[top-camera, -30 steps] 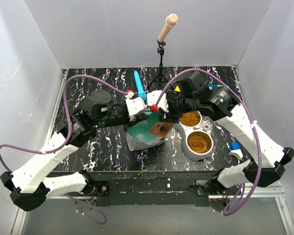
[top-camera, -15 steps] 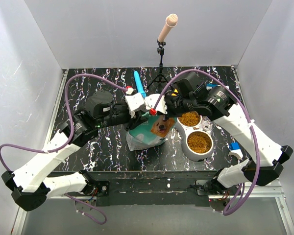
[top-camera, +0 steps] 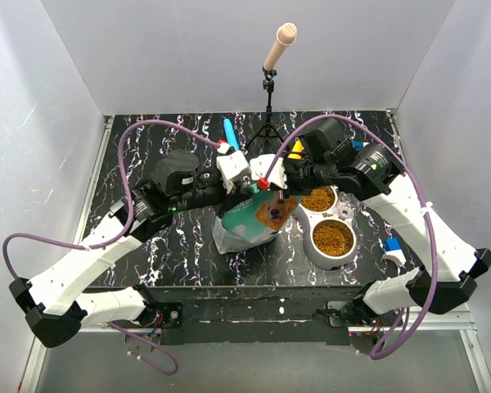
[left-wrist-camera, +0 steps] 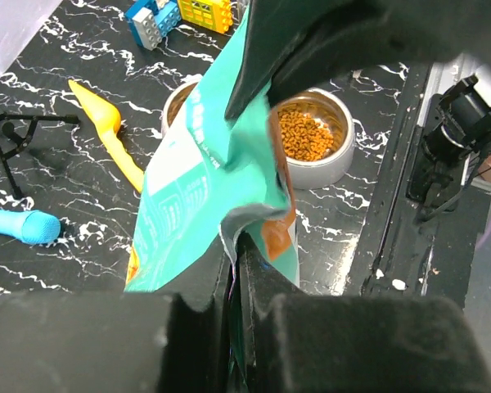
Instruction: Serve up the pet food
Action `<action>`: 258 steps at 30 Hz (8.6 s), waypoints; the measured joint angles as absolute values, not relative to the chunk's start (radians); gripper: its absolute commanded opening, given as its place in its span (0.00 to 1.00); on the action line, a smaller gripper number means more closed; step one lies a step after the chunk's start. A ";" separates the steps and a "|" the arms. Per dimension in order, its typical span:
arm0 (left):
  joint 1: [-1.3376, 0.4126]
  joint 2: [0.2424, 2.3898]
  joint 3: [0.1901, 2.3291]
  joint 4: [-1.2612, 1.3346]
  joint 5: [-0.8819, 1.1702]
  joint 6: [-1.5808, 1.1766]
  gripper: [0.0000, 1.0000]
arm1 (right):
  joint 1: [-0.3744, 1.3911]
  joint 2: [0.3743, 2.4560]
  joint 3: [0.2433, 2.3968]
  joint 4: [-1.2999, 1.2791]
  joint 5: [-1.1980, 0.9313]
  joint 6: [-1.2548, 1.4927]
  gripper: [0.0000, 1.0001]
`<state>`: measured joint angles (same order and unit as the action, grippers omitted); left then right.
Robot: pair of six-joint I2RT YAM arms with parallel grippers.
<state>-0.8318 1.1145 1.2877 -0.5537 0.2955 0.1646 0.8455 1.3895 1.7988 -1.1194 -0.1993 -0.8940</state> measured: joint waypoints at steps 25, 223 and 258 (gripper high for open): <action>-0.832 1.048 1.286 -0.654 0.267 0.193 0.00 | 0.945 1.369 1.791 -1.004 -0.331 -0.830 0.38; -0.831 1.296 1.644 -0.927 0.251 0.325 0.25 | 0.803 1.225 1.553 -0.818 -0.180 -0.832 0.24; -0.834 1.165 1.615 -0.958 0.175 0.255 0.58 | 0.759 1.192 1.567 -0.817 -0.240 -0.759 0.84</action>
